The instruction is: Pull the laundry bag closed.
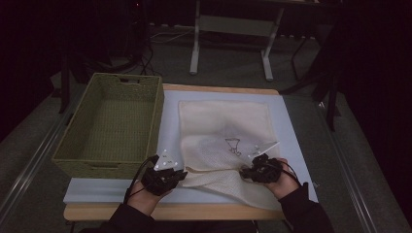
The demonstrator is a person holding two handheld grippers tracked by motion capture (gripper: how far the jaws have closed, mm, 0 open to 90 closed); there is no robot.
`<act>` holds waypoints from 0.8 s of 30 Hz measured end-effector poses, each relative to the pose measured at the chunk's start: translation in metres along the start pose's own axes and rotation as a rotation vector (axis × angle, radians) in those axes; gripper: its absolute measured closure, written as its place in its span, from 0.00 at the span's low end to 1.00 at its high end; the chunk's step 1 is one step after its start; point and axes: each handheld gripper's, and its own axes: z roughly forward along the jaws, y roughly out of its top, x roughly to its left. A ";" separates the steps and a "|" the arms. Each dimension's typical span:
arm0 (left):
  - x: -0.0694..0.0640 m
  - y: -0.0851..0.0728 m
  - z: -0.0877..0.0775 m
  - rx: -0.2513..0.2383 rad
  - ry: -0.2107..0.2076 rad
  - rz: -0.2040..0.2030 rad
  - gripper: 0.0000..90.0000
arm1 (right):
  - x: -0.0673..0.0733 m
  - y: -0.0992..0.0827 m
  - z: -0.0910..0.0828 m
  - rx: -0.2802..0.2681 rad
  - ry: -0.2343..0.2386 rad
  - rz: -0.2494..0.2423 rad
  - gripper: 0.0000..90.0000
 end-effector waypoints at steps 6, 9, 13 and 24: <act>0.001 -0.001 0.000 0.004 -0.007 -0.006 0.98 | -0.018 -0.018 -0.017 -0.020 -0.040 0.057 0.96; -0.002 0.000 0.001 0.010 -0.004 0.007 0.98 | -0.024 -0.025 -0.022 -0.014 -0.064 0.074 0.96; -0.001 -0.002 0.002 0.019 -0.011 0.004 0.98 | -0.030 -0.034 -0.029 -0.010 -0.084 0.092 0.96; -0.001 -0.004 0.002 0.027 -0.009 0.008 0.98 | -0.052 -0.069 -0.051 -0.025 -0.119 0.185 0.96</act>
